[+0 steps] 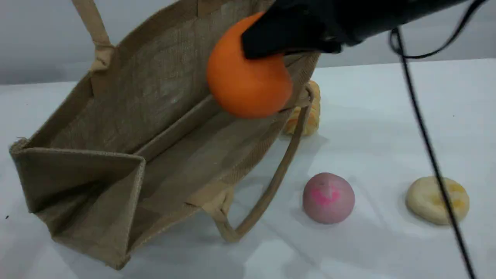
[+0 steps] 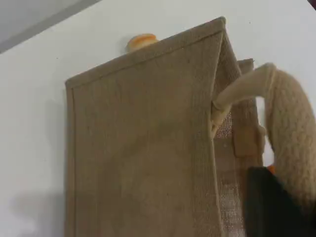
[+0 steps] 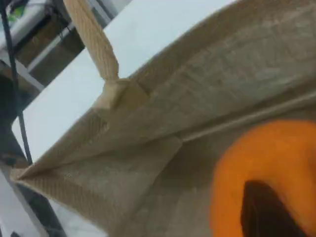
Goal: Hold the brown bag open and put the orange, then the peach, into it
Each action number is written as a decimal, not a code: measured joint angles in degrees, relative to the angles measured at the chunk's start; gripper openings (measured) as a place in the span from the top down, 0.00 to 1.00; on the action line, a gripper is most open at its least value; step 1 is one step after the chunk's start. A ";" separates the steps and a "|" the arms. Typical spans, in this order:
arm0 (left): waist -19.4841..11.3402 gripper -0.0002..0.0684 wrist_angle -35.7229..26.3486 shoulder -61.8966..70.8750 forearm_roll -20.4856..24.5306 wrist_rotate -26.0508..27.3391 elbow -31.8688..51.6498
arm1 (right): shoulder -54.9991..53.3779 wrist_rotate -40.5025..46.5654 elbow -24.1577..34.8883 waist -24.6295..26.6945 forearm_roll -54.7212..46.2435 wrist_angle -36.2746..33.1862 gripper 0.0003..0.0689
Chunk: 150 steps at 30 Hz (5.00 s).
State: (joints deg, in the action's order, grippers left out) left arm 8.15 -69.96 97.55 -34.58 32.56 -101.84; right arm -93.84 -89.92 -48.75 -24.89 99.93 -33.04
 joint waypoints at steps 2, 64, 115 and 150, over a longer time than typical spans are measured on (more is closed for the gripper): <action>0.00 0.89 0.00 0.00 0.00 0.00 0.00 | -2.10 0.00 -2.04 -0.32 0.00 -0.10 0.95; 0.00 0.89 -0.06 0.00 0.14 1.75 0.00 | -5.08 50.90 1.52 6.55 -62.10 16.08 0.39; 0.00 0.89 0.00 0.00 -0.09 1.67 0.00 | -24.51 -0.17 0.83 4.75 -10.74 9.00 0.41; 0.00 0.89 0.00 0.00 -0.19 1.65 0.00 | 0.80 23.68 2.82 4.86 -35.33 20.47 0.98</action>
State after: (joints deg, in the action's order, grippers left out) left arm 8.15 -69.96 97.55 -34.77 34.20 -101.84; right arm -93.04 -66.24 -45.92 -20.03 64.60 -12.57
